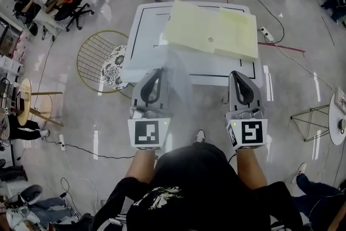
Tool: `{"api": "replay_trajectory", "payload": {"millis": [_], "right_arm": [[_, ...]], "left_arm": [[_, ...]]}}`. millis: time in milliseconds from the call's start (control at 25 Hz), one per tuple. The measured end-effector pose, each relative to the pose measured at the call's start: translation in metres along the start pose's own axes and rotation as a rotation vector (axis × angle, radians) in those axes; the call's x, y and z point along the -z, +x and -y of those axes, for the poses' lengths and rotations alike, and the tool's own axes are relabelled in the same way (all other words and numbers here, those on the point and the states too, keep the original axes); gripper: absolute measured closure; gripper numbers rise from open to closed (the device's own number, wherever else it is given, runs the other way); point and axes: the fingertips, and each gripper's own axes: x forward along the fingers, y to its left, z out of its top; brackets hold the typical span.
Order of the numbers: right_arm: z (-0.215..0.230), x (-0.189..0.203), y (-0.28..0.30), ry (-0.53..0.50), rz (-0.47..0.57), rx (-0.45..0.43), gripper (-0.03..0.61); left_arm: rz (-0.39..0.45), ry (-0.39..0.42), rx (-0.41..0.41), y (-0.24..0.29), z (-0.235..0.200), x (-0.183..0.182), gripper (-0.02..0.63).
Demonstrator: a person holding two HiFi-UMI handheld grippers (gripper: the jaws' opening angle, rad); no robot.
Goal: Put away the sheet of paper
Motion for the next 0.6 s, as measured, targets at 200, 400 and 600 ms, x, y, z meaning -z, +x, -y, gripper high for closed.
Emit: {"api": "replay_trajectory", "payload": {"millis": [200,400,600], "right_arm": [[0.023,0.000,0.016,-0.006,0.018,-0.006,0.580],[0.036,-0.002,0.025,-0.011,0.027,-0.024,0.580],[0.037,0.002,0.026,0.006,0.031,-0.044,0.580]], "left_arm": [[0.020,0.010,-0.007,0.023,0.008,-0.006,0.614],[0.010,0.003,-0.018,0.033,0.015,-0.007,0.614],[-0.007,0.005,-0.047,0.028,0.015,-0.005,0.614]]}}
